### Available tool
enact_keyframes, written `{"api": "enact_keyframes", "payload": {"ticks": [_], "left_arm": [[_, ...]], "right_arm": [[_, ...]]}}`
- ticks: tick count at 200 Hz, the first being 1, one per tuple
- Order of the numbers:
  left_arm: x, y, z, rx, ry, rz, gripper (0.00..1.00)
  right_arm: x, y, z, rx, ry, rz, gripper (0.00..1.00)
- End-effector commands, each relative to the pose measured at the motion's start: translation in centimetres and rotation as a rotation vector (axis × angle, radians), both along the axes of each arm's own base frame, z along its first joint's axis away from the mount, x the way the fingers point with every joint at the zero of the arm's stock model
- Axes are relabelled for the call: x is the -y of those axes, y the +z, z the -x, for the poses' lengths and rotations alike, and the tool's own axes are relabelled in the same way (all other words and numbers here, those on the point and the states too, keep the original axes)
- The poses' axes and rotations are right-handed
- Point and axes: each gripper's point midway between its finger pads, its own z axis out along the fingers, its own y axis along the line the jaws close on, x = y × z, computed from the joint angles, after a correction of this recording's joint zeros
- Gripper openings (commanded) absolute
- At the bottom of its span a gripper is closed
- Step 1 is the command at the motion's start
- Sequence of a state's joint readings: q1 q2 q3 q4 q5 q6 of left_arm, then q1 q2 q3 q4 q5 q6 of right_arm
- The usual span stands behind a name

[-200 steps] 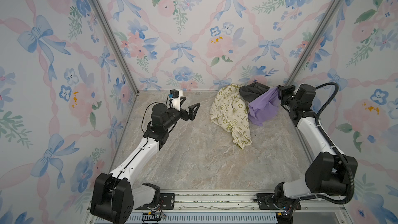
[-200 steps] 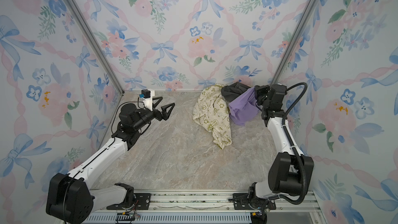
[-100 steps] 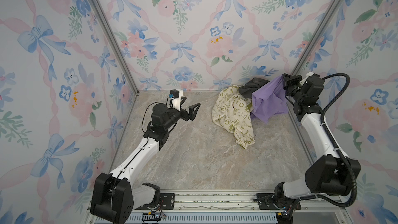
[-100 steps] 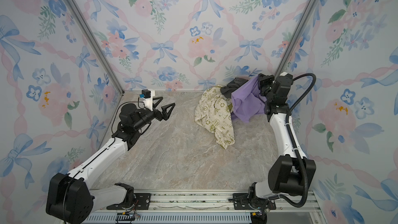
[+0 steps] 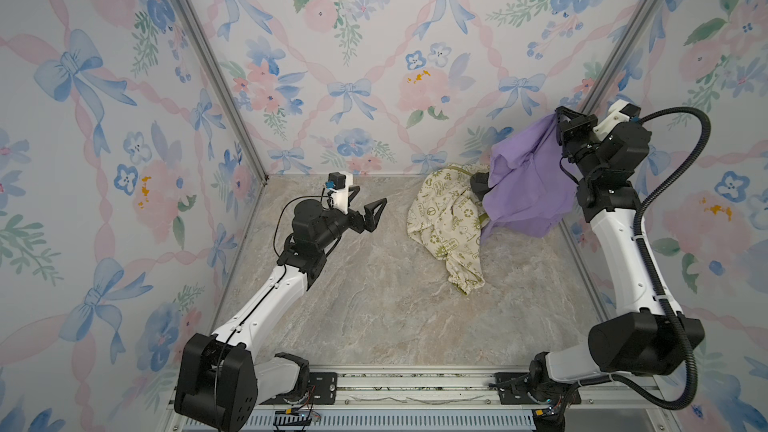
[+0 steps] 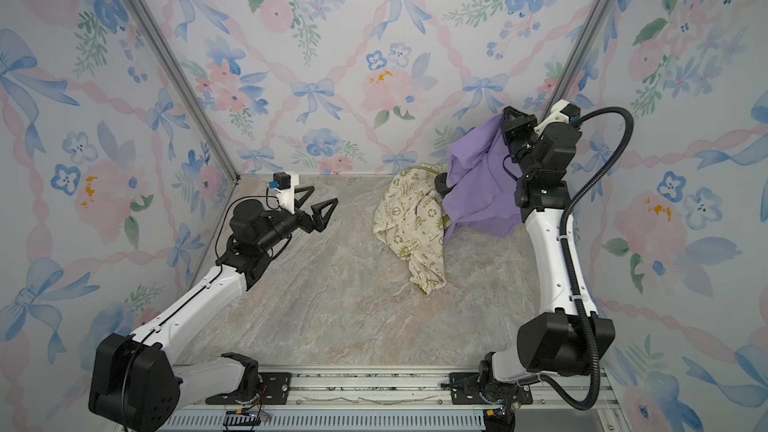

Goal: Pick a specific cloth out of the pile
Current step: 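Carry the lavender cloth with the right gripper toward the left gripper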

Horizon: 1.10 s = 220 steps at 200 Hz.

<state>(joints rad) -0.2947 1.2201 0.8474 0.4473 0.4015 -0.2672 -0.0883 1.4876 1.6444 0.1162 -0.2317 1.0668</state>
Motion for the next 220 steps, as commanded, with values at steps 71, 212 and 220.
{"api": "enact_keyframes", "payload": {"ticks": [71, 212, 220], "left_arm": [[0.3, 1.3, 0.4, 0.036, -0.015, 0.016, 0.98], [0.1, 1.2, 1.1, 0.046, -0.017, 0.009, 0.98], [0.1, 1.1, 1.1, 0.045, -0.019, 0.007, 0.98]], "right_arm": [[-9.2, 5.5, 1.2, 0.116, 0.172, 0.339, 0.00], [-18.6, -21.3, 3.3, -0.669, 0.636, 0.975, 0.68], [-18.1, -21.4, 3.5, -0.683, 0.621, 1.007, 0.72]]}}
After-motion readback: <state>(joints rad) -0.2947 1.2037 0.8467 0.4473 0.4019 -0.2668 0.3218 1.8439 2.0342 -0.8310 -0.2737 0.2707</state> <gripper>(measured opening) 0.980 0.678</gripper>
